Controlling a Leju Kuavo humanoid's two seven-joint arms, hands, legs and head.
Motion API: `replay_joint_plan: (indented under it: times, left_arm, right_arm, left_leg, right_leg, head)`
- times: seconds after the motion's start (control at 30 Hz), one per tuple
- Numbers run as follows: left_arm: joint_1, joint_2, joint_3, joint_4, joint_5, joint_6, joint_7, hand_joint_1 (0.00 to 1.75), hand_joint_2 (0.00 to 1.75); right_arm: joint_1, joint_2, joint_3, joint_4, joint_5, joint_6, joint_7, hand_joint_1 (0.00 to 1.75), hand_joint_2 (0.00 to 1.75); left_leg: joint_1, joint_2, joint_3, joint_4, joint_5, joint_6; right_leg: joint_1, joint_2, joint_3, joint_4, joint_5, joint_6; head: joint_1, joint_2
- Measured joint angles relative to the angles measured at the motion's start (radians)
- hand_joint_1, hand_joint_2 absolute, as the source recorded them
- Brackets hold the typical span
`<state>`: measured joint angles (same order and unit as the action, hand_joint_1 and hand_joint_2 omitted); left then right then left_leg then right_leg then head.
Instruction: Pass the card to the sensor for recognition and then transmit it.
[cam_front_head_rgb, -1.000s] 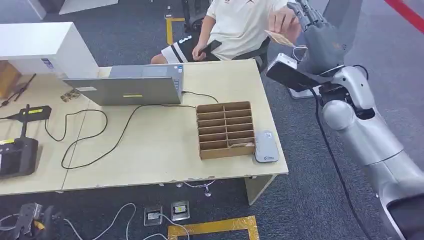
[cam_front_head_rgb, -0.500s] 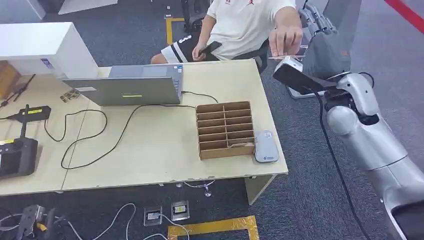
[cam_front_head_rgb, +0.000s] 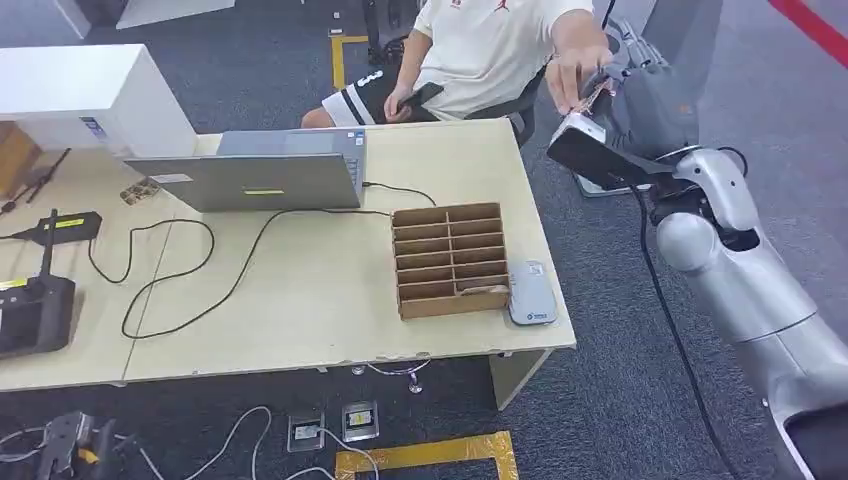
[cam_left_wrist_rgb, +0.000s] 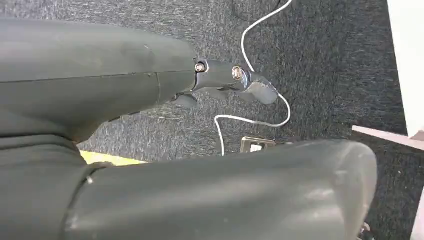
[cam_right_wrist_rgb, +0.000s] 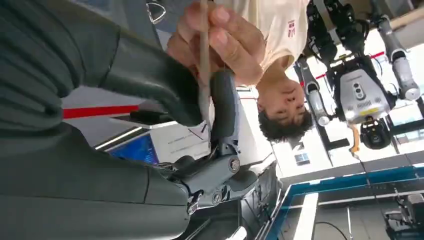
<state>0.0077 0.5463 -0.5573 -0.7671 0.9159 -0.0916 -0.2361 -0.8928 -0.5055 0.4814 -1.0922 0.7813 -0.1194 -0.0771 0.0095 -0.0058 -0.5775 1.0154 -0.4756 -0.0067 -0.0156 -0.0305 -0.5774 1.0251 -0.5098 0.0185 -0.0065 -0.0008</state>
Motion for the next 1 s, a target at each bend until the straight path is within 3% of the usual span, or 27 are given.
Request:
replay_joint_plan:
  times: [0.4,0.7,1.0]
  left_arm:
    - [-0.005,0.003,-0.027,0.011,0.006,0.0,0.0,0.0,0.0]
    - [-0.007,0.015,-0.051,0.011,0.024,0.0,0.007,0.0,0.0]
    - [-0.007,0.02,-0.061,0.011,0.031,0.0,0.013,0.0,0.0]
  right_arm:
    - [0.008,0.003,0.002,-0.01,-0.031,0.045,0.012,1.75,1.75]
    - [0.102,-0.002,0.004,-0.044,-0.061,0.099,0.057,1.75,1.75]
    - [0.15,-0.01,0.004,-0.061,-0.069,0.104,0.069,1.75,1.75]
  left_leg:
    - [0.0,0.0,0.0,0.0,0.0,0.0]
    - [0.0,0.0,0.0,0.0,0.0,0.0]
    - [0.0,0.0,0.0,0.0,0.0,0.0]
  right_leg:
    - [0.0,0.0,0.0,0.0,0.0,0.0]
    - [0.0,0.0,0.0,0.0,0.0,0.0]
    - [0.0,0.001,0.0,0.0,0.0,0.0]
  head:
    - [0.0,0.0]
    - [0.0,0.0]
    - [-0.001,0.0]
